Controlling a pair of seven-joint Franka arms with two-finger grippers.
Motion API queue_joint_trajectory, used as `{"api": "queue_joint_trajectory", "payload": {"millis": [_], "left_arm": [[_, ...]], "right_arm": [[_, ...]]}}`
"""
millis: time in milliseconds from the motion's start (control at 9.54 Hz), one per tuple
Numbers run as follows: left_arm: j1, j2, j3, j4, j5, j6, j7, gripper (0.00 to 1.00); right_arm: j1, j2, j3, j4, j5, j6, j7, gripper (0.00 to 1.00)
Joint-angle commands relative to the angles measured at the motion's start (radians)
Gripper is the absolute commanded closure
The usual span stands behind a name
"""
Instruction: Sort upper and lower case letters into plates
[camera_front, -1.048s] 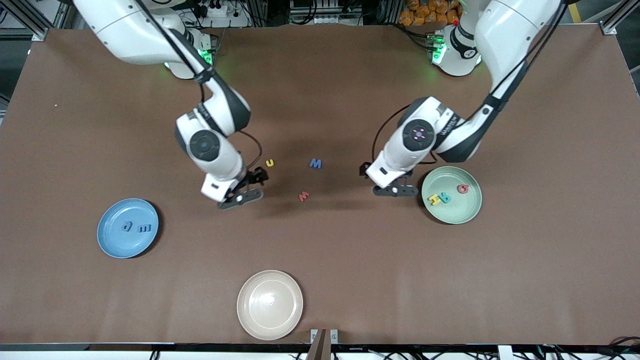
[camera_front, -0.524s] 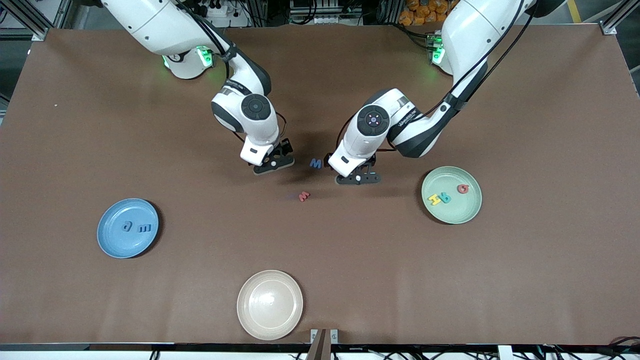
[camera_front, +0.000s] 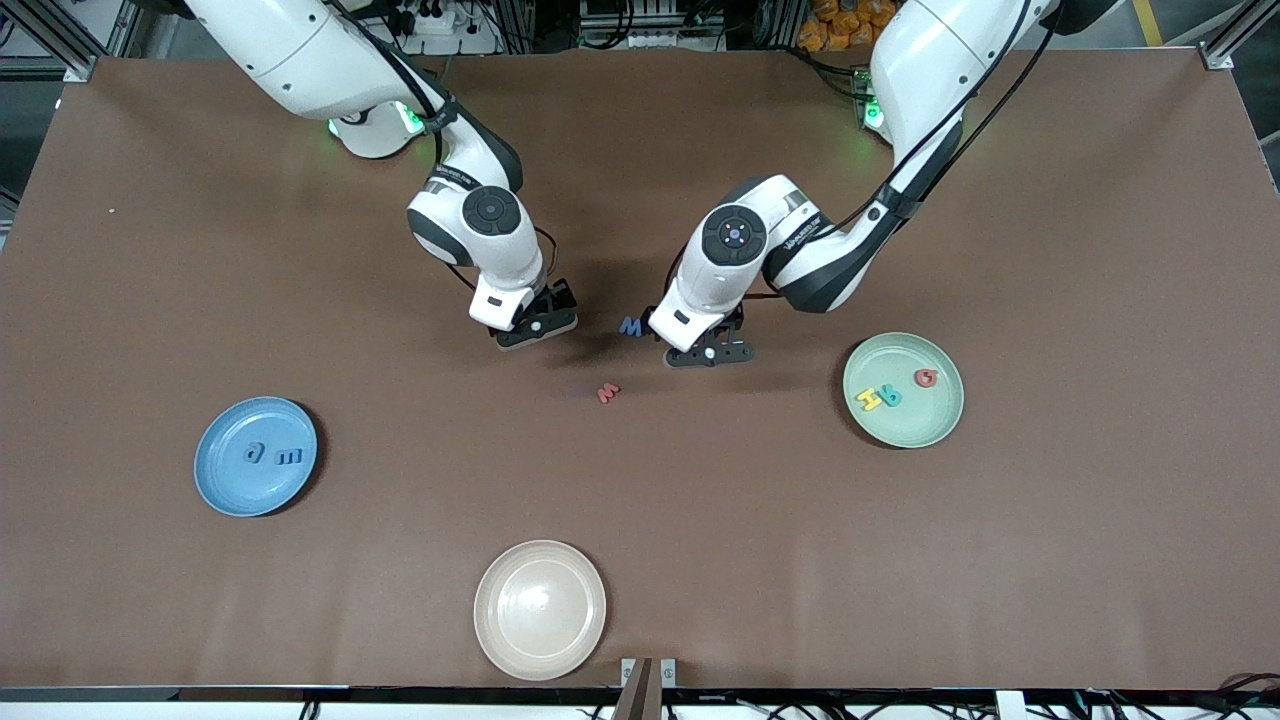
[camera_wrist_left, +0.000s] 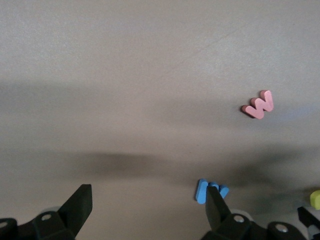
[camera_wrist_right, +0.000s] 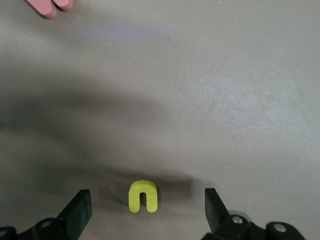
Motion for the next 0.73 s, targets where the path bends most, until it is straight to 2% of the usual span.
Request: {"api": "queue_joint_trajectory", "payload": {"millis": [0, 105, 314, 419, 524, 629], "left_arm": [[-0.065, 0.013, 0.029, 0.018, 0.137, 0.023, -0.184, 0.00], [-0.067, 0.020, 0.027, 0.020, 0.175, 0.029, -0.220, 0.00], [-0.111, 0.044, 0.027, 0.050, 0.176, 0.037, -0.266, 0.00], [-0.140, 0.064, 0.028, 0.070, 0.186, 0.055, -0.312, 0.00], [-0.183, 0.079, 0.056, 0.075, 0.223, 0.098, -0.359, 0.00], [-0.220, 0.092, 0.080, 0.080, 0.240, 0.130, -0.418, 0.00]], "right_arm": [[-0.016, 0.015, 0.013, -0.013, -0.024, 0.011, 0.022, 0.00], [-0.016, 0.019, 0.013, -0.013, -0.024, 0.011, 0.023, 0.00], [-0.016, 0.021, 0.013, -0.013, -0.024, 0.016, 0.042, 0.00], [-0.016, 0.021, 0.013, -0.013, -0.024, 0.022, 0.043, 0.18], [-0.016, 0.021, 0.013, -0.013, -0.025, 0.024, 0.043, 0.68], [-0.016, 0.021, 0.013, -0.013, -0.025, 0.024, 0.043, 0.93]]}}
